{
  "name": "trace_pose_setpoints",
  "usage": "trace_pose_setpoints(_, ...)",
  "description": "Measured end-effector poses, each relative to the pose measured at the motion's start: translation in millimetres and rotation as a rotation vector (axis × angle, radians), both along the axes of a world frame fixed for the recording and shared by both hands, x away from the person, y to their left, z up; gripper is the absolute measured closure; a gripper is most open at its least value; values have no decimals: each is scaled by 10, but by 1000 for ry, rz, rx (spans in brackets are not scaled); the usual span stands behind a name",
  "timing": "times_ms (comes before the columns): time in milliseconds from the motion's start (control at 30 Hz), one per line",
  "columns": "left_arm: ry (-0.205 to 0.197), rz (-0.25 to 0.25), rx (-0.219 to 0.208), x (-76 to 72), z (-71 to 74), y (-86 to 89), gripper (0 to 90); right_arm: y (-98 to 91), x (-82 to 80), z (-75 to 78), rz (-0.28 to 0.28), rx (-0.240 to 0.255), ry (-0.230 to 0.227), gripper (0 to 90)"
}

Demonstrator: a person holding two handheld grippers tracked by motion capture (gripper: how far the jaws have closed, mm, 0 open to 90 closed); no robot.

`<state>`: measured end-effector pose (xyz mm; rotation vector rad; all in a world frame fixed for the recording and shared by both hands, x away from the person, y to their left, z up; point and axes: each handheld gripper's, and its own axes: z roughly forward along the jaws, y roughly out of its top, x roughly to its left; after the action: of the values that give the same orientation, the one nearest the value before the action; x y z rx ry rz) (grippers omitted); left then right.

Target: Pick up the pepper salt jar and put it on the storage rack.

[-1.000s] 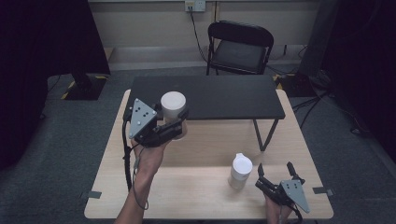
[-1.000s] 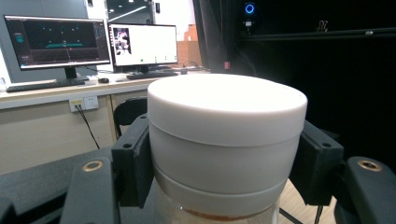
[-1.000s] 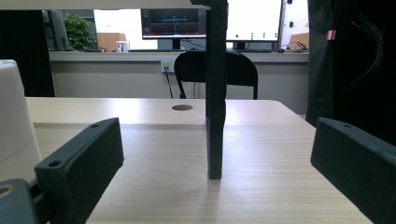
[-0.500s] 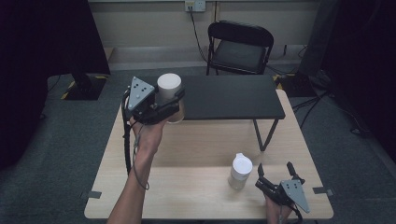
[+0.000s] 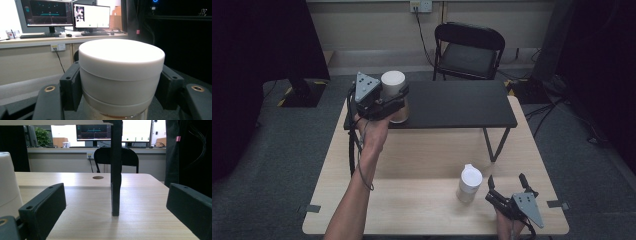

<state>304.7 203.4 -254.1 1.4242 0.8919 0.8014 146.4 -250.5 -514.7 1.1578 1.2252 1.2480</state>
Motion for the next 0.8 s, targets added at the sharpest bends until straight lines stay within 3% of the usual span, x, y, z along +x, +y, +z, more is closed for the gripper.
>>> trace_pose_setpoints(100,-13,4,2,-6,-44,-37,341,-1,0,0,1,0,0,12)
trace_pose_setpoints(300,10,-1,7,52,-58,-84,341,-6,0,0,3,0,0,12)
trace_pose_setpoints(367,19,-8,-9,71,-63,-68,341,-6,0,0,4,0,0,12)
trace_pose_setpoints(800,1,-14,-12,55,-113,-57,339,-5,-1,0,3,0,0,12)
